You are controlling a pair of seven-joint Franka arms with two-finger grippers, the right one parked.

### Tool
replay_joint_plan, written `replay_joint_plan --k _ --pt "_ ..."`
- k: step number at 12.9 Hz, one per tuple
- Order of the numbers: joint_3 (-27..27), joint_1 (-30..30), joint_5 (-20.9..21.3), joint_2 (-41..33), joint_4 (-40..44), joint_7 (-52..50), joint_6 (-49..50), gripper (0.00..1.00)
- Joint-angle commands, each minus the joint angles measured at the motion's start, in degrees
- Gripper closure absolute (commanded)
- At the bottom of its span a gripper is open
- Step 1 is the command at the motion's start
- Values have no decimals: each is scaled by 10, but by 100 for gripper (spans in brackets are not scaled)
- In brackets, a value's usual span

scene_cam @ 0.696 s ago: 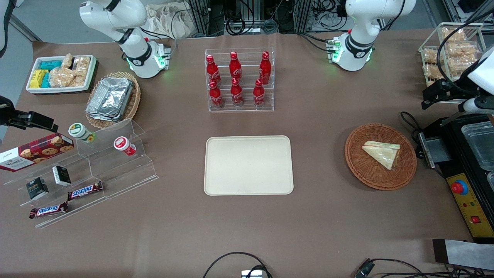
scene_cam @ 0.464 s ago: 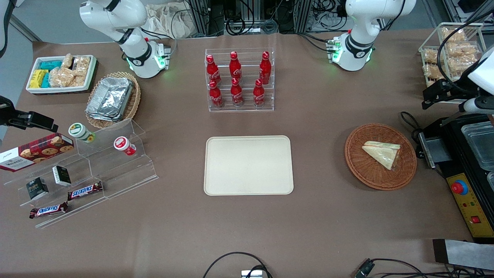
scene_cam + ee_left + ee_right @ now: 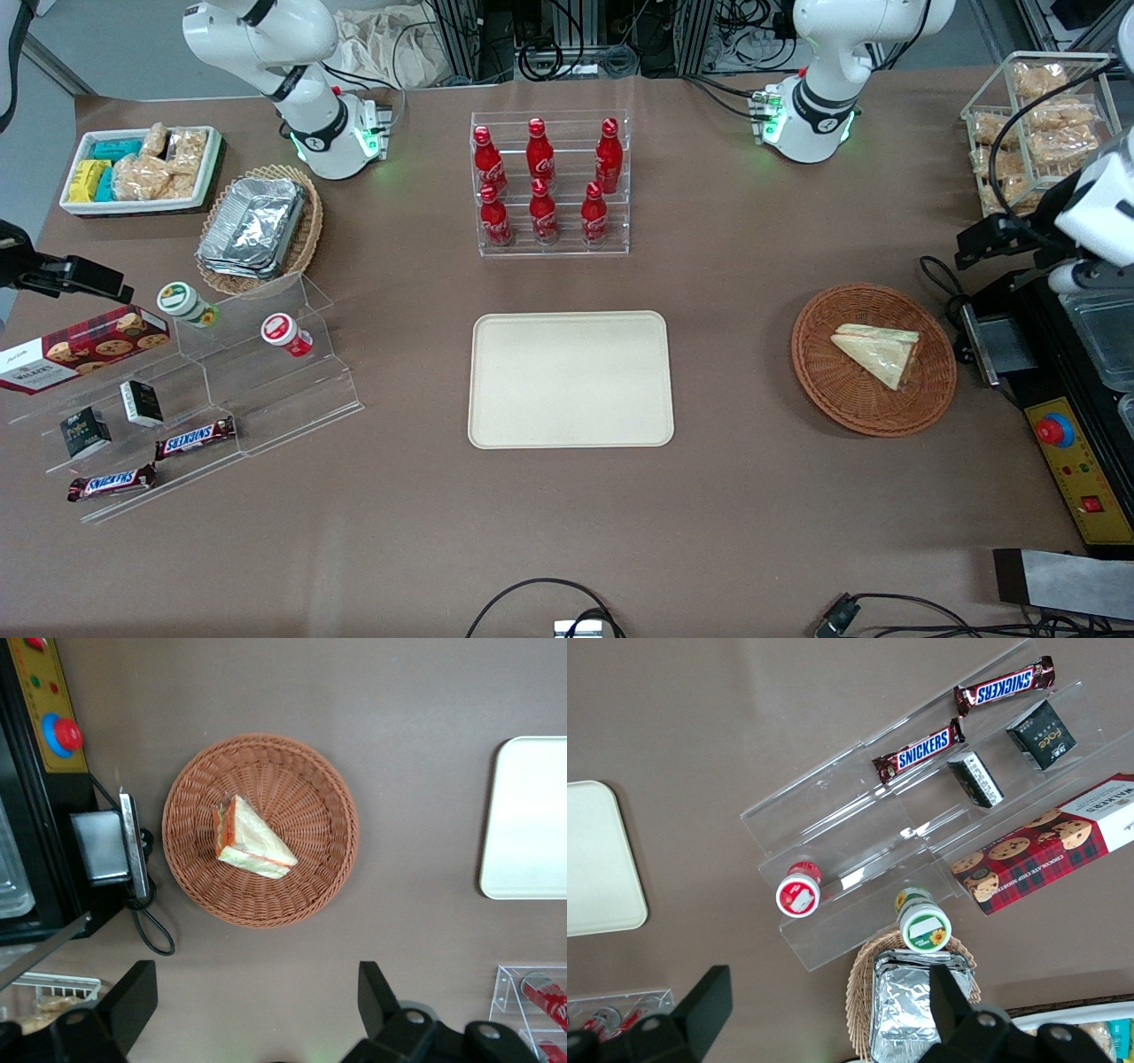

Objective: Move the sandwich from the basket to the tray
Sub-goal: 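Move the left gripper over the wrapped sandwich in the wicker basket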

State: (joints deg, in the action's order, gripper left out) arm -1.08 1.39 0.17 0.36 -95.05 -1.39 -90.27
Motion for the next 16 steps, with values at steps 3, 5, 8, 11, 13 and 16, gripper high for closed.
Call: replay_joint_plan --k 3,5,8,11,13,16 --pt "-4 -12 5 -7 -109 -115 -97 0" --pt "-4 -30 4 -9 -160 -154 -153 0" --pt "-4 -50 5 -10 -244 -165 -238 0" --pt "-4 -69 6 -12 -320 -229 -335 0" --pt "-4 -71 0 -2 -334 -265 -365 0" --pt "-4 -74 -3 7 -375 -295 -441 0"
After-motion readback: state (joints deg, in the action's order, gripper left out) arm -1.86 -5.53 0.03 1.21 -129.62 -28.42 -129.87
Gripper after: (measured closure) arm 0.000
